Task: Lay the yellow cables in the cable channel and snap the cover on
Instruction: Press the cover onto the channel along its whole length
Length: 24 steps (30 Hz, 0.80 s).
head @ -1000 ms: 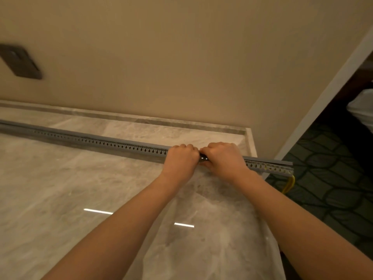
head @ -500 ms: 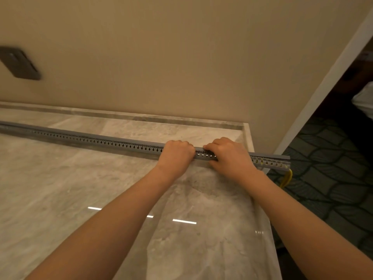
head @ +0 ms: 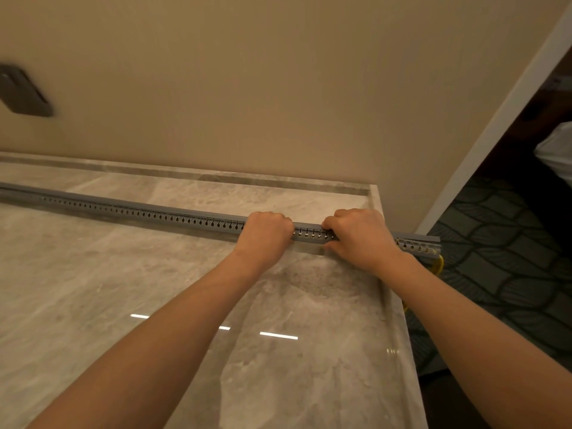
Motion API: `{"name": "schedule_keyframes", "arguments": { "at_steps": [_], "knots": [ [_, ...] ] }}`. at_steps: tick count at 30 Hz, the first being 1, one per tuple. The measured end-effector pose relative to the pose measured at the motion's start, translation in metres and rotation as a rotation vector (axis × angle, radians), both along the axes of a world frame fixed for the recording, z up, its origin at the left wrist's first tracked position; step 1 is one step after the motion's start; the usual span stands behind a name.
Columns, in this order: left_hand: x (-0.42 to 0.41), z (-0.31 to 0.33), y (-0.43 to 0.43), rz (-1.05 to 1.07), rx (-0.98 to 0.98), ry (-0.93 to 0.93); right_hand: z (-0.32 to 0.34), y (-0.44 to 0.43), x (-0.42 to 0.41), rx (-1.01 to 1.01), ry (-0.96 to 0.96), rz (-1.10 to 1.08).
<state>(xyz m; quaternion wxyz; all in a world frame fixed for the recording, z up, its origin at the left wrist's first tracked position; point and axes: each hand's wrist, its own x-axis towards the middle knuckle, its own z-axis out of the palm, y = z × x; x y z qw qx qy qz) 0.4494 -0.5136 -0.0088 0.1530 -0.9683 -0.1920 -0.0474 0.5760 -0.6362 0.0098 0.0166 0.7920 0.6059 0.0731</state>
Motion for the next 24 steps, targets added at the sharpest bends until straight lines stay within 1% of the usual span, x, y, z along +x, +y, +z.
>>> {"name": "schedule_keyframes", "arguments": {
  "at_steps": [9, 13, 18, 21, 23, 24],
  "knots": [
    [-0.004, 0.002, -0.001, -0.006, -0.018, -0.043, 0.001, -0.002, 0.002, 0.071, 0.077, -0.006],
    [-0.004, 0.006, -0.002, 0.003, -0.022, -0.04, 0.001, 0.001, 0.006, 0.063, 0.129, -0.002],
    [-0.008, 0.005, -0.004, 0.006, -0.026, -0.098, -0.008, 0.009, -0.001, 0.041, 0.087, 0.038],
    [-0.01, 0.0, -0.007, 0.033, -0.098, -0.187, -0.007, 0.01, 0.0, 0.031, 0.083, 0.037],
    [-0.012, -0.005, -0.009, 0.076, -0.206, -0.266, -0.006, 0.01, 0.001, 0.018, 0.084, 0.043],
    [-0.013, -0.008, -0.012, 0.095, -0.294, -0.349, -0.006, 0.01, 0.001, 0.015, 0.085, 0.043]
  ]
}}
